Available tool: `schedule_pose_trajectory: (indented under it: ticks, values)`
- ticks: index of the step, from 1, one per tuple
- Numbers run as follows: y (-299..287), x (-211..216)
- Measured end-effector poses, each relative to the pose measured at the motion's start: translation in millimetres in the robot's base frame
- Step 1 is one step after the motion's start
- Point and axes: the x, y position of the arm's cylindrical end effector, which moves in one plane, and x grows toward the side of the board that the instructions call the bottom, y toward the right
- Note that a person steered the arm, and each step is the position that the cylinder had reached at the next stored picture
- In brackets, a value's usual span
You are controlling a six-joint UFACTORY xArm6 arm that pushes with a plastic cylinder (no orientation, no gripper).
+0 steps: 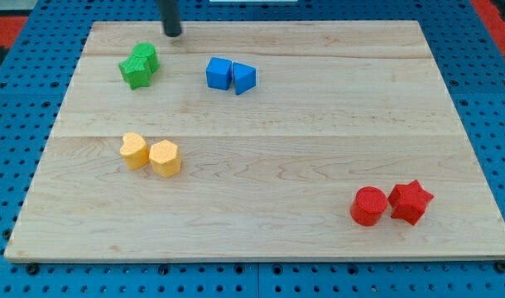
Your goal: Slide the red star to the top side of the red circle
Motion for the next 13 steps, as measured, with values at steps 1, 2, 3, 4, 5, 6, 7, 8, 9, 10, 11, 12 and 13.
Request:
schedule_pose_trajectory:
  ticks: [1,2,3,4,5,6,7,8,9,10,11,12,13]
  values:
    - [96.4,15.6]
    - [166.2,72.3]
    - [226.5,107.9]
    - [235.4,120.8]
    - [235.5,120.8]
    - [326.6,151.1]
    - [439.0,205.8]
    - [431.2,255.1]
    - [423.1,329.8]
    - [423.1,346.3]
    - [416.3,349.2]
    - [388.9,350.2]
    - [340.3,350.0]
